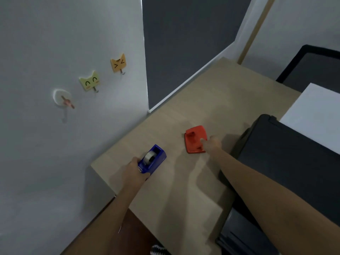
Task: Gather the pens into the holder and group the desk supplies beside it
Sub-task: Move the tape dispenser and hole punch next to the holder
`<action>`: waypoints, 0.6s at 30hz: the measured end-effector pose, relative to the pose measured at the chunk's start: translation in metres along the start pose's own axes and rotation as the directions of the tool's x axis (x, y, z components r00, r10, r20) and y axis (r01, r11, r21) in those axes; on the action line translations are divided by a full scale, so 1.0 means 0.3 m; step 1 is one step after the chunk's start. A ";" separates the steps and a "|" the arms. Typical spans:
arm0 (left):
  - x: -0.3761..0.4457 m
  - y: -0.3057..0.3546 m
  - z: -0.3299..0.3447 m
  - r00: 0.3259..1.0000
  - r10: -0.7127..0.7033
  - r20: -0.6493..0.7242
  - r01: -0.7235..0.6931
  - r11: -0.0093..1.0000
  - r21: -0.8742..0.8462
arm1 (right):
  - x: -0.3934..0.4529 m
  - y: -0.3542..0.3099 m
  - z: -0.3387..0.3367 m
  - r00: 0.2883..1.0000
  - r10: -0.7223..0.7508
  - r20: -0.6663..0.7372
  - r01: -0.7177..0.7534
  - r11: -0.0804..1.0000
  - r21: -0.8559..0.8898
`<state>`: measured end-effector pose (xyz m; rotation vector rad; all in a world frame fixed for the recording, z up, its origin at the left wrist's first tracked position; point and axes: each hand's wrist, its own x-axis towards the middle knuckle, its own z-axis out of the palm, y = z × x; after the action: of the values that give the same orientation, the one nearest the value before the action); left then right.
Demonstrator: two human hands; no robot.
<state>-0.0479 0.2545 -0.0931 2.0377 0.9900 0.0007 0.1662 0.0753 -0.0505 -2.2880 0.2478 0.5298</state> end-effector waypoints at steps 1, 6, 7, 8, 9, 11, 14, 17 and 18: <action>0.001 -0.019 0.010 1.000 0.011 -0.023 -0.012 0.998 -0.054 | 0.020 0.004 0.014 1.000 0.016 0.014 -0.017 0.999 0.034; 0.004 -0.093 0.036 0.998 -0.008 -0.065 -0.009 0.968 -0.251 | 0.101 0.024 0.067 0.987 0.139 0.083 -0.157 0.946 0.285; 0.011 -0.100 0.035 0.998 -0.008 -0.063 -0.010 0.963 -0.268 | 0.091 0.017 0.069 0.986 0.137 0.097 -0.160 0.941 0.299; 0.017 -0.104 0.033 0.999 -0.015 -0.050 0.000 0.955 -0.295 | 0.088 0.013 0.073 0.987 0.125 0.101 -0.150 0.943 0.298; 0.019 -0.101 0.030 0.999 -0.022 -0.042 0.007 0.945 -0.327 | 0.074 0.003 0.068 0.989 0.114 0.097 -0.138 0.947 0.290; 0.020 -0.076 0.023 0.997 -0.075 -0.036 0.054 0.911 -0.408 | 0.056 -0.020 0.050 0.991 0.083 0.105 -0.113 0.942 0.316; -0.002 -0.007 0.015 0.977 -0.205 0.049 0.191 0.758 -0.624 | 0.019 -0.070 -0.027 0.987 0.022 0.157 -0.087 0.901 0.424; -0.051 0.094 -0.016 0.988 -0.149 0.037 0.130 0.684 -0.718 | -0.030 -0.119 -0.180 0.982 -0.109 0.157 0.013 0.858 0.514; -0.075 0.136 -0.028 0.994 -0.106 0.031 0.095 0.682 -0.725 | -0.045 -0.123 -0.240 0.978 -0.145 0.147 0.044 0.842 0.537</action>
<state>-0.0399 0.2324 -0.0521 1.2386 0.9115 0.3081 0.1879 0.0490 0.0240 -1.6879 0.1627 0.5369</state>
